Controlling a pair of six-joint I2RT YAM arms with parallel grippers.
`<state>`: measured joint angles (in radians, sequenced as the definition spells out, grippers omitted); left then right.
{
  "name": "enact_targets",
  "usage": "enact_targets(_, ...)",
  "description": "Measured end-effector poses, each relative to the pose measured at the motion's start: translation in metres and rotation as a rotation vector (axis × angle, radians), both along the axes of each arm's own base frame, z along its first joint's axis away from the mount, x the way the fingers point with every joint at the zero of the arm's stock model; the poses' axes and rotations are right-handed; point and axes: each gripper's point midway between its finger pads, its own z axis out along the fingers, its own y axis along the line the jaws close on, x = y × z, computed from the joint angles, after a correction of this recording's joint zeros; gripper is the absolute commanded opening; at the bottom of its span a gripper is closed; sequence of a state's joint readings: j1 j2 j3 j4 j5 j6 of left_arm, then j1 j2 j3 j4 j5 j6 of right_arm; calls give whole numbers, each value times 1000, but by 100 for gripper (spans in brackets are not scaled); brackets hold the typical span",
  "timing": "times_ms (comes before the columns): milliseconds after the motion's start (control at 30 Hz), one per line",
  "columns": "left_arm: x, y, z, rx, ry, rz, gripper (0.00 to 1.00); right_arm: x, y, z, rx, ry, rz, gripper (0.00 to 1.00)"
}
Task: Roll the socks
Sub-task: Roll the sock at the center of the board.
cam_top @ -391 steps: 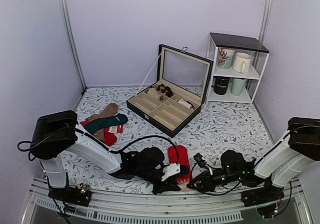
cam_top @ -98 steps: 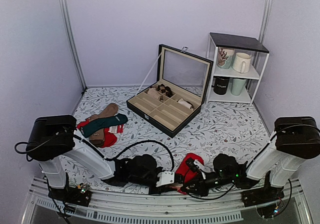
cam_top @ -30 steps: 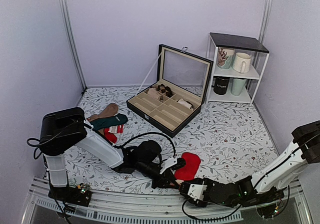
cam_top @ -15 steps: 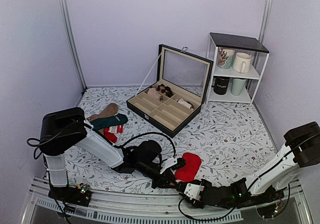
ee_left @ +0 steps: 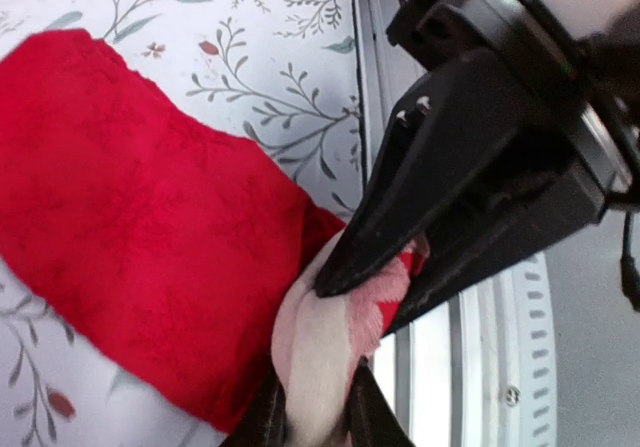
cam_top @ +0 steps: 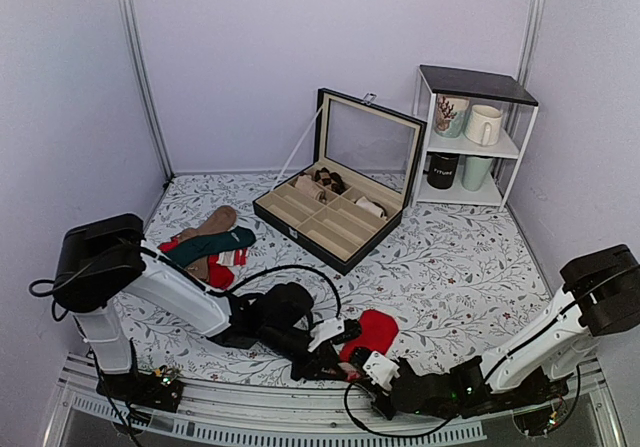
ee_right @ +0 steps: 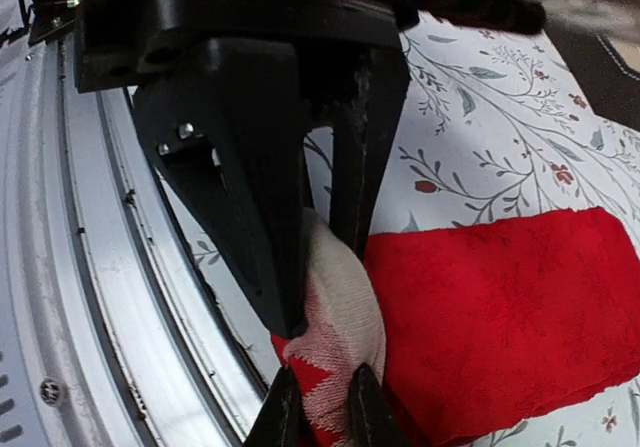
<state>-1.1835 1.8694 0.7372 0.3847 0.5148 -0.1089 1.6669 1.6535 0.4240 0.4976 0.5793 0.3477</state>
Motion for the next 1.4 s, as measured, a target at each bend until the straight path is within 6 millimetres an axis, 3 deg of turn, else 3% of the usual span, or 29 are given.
enact_targets(133, -3, 15, 15, -3, -72, 15, 19, -10, 1, 1, 54, 112, 32, 7)
enact_targets(267, 5, 30, 45, -69, -235, 49, 19, -12, -12, 3, 100, 229, 69, 7)
enact_targets(433, 0, 21, 71, -178, -383, 1, 21, -7, -27, 2, 179, 409, 80, 7)
enact_targets(533, -4, 14, 69, -195, -423, -37, 26, -4, -29, 2, 216, 502, 78, 7)
enact_targets(800, -13, -2, 43, -173, -439, -143, 24, -6, -23, 0, 258, 632, 114, 7)
enact_targets(1000, -26, -6, 42, -201, -427, -195, 29, -6, -20, -1, 278, 678, 137, 6)
enact_targets(1200, -34, -12, 21, -161, -413, -228, 66, -6, -17, -1, 281, 699, 154, 6)
enact_targets(1333, -32, -14, 21, -155, -412, -210, 96, -6, -17, 0, 281, 703, 155, 6)
enact_targets(1400, -28, -13, 20, -147, -426, -186, 99, -6, -17, 0, 281, 703, 156, 6)
